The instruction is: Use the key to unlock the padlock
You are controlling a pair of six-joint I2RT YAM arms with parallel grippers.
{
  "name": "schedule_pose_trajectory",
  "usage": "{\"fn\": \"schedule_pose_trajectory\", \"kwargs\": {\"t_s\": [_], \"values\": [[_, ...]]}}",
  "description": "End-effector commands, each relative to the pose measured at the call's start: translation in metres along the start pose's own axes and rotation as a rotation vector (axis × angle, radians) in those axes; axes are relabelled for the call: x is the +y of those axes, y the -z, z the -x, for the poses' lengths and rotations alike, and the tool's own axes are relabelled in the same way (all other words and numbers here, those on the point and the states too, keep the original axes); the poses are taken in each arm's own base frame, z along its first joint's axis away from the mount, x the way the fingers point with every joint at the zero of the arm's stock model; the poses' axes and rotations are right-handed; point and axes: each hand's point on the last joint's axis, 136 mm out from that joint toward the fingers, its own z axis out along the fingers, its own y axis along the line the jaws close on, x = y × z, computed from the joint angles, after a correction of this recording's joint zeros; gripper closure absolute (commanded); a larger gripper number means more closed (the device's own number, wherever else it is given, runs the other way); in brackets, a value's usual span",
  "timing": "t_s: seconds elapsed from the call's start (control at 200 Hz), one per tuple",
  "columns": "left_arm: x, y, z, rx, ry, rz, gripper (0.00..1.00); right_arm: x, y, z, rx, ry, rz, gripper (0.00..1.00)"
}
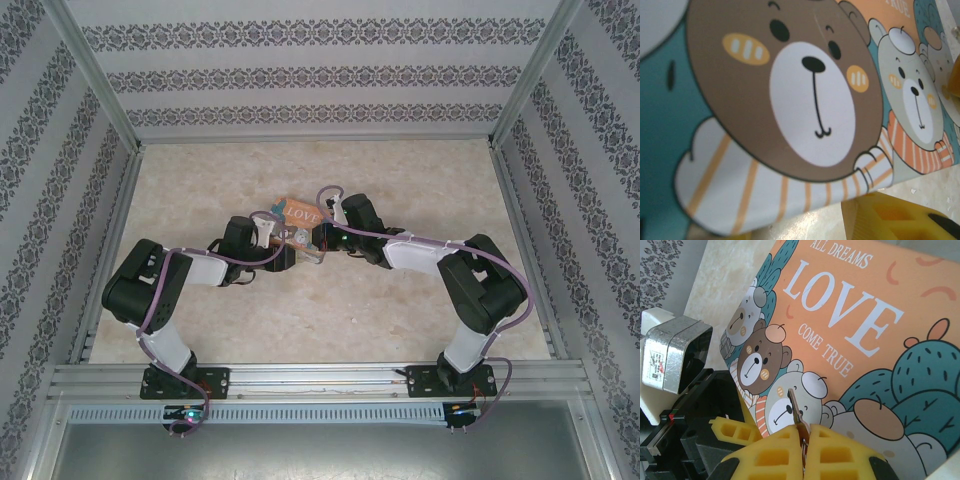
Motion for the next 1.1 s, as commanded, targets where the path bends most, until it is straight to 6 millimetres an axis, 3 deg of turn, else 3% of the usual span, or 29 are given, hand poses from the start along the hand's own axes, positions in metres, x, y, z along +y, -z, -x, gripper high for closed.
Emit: {"fn": "schedule_pose_trajectory", "kwargs": {"t_s": [0.0, 0.51, 1.094], "values": [[-0.017, -0.009, 0.001, -0.009, -0.046, -0.064, 0.52, -0.033, -0.009, -0.033, 0.098, -0.024, -0.118, 1.0], [-0.022, -0.015, -0.003, -0.012, -0.01, -0.064, 0.54, -0.034, -0.01, -0.031, 0.092, -0.029, -0.122, 1.0], [-0.012, -0.021, 0.011, -0.07, 0.099, -0.021, 0.64, -0.032, -0.01, -0.032, 0.094, -0.027, -0.119, 1.0]]}}
